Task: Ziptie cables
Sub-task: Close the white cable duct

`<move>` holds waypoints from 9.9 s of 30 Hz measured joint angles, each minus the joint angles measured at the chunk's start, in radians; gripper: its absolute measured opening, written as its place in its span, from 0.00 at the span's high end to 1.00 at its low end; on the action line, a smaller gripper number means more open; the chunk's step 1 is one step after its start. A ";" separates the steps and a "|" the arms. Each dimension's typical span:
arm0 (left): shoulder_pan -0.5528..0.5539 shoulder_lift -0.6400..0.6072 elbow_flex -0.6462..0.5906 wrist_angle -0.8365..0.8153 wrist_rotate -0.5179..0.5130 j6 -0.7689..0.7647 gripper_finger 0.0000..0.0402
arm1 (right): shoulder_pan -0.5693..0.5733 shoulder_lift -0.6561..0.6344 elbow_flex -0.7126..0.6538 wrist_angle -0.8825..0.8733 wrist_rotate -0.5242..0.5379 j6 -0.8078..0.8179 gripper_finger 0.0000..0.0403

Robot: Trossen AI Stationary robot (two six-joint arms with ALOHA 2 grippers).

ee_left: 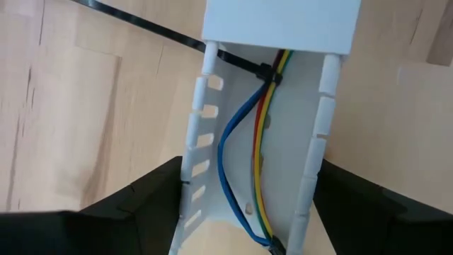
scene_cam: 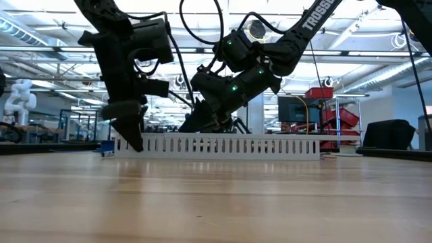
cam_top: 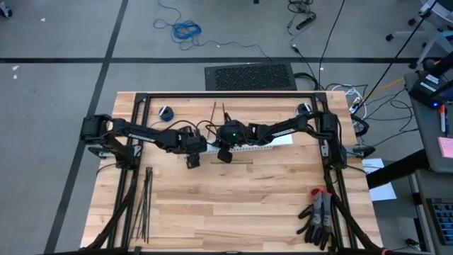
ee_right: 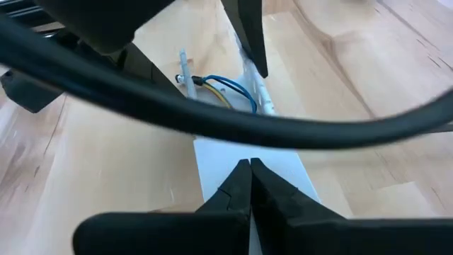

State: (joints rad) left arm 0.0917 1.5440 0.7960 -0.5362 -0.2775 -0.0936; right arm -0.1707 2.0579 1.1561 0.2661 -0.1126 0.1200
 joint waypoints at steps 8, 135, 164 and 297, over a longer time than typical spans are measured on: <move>0.000 -0.001 -0.066 0.115 -0.003 0.006 0.39 | 0.001 -0.001 -0.001 -0.010 0.002 0.000 1.00; 0.076 0.111 -0.064 0.433 0.156 0.124 0.46 | -0.012 -0.108 -0.004 -0.232 -0.065 -0.103 1.00; 0.071 0.111 -0.066 0.448 0.168 0.125 0.46 | -0.028 -0.149 0.001 -0.329 0.025 -0.130 1.00; 0.044 0.046 0.000 0.160 0.114 0.101 0.34 | -0.053 0.030 0.004 -0.025 -0.129 -0.121 1.00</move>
State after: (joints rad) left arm 0.1354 1.5905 0.7963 -0.3763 -0.1633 0.0072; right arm -0.2237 2.0876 1.1605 0.2414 -0.2416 -0.0015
